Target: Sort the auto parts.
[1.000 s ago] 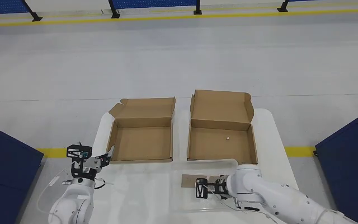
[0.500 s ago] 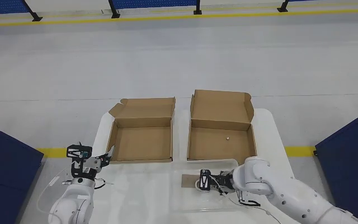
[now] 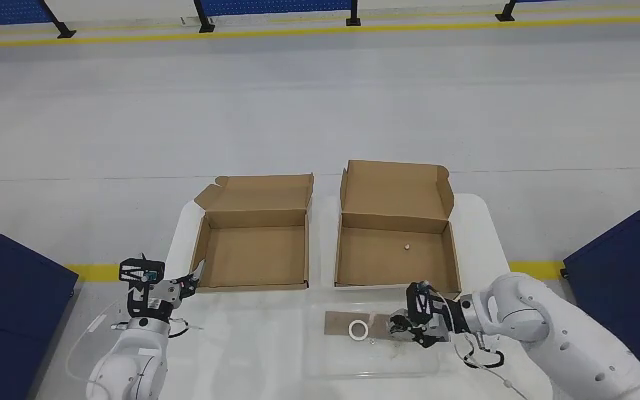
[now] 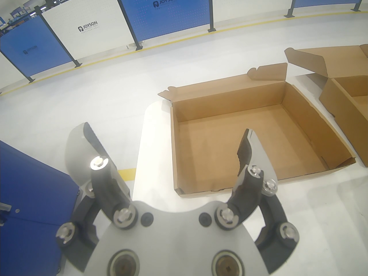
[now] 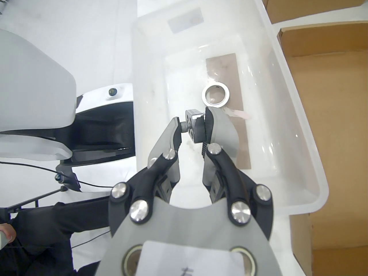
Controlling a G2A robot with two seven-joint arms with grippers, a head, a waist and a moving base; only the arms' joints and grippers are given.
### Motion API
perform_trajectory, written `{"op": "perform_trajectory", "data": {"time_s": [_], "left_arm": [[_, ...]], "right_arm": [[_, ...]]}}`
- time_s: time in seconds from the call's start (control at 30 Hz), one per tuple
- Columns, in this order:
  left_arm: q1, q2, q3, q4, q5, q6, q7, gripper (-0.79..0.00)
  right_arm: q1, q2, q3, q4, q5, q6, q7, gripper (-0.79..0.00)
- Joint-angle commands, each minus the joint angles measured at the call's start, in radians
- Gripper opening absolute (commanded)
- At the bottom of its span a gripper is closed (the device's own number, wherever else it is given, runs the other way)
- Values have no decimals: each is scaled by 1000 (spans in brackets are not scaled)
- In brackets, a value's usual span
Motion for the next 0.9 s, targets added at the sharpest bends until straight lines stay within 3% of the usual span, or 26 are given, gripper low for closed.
{"op": "perform_trajectory", "data": {"time_s": [0.0, 0.37, 0.43, 0.6, 0.87], "left_arm": [[0, 0, 0, 0, 0, 0, 0, 0], [0, 0, 0, 0, 0, 0, 0, 0], [0, 0, 0, 0, 0, 0, 0, 0], [0, 0, 0, 0, 0, 0, 0, 0], [0, 0, 0, 0, 0, 0, 0, 0]], "right_arm": [[-6, 1, 4, 9, 14, -27, -18, -785], [-13, -1, -4, 10, 34, -26, -39, -785], [-23, -4, -30, 12, 131, -27, -90, -785], [3, 13, -64, 21, 387, -27, -89, -785], [32, 39, -60, -10, 891, -27, 150, -785]]}}
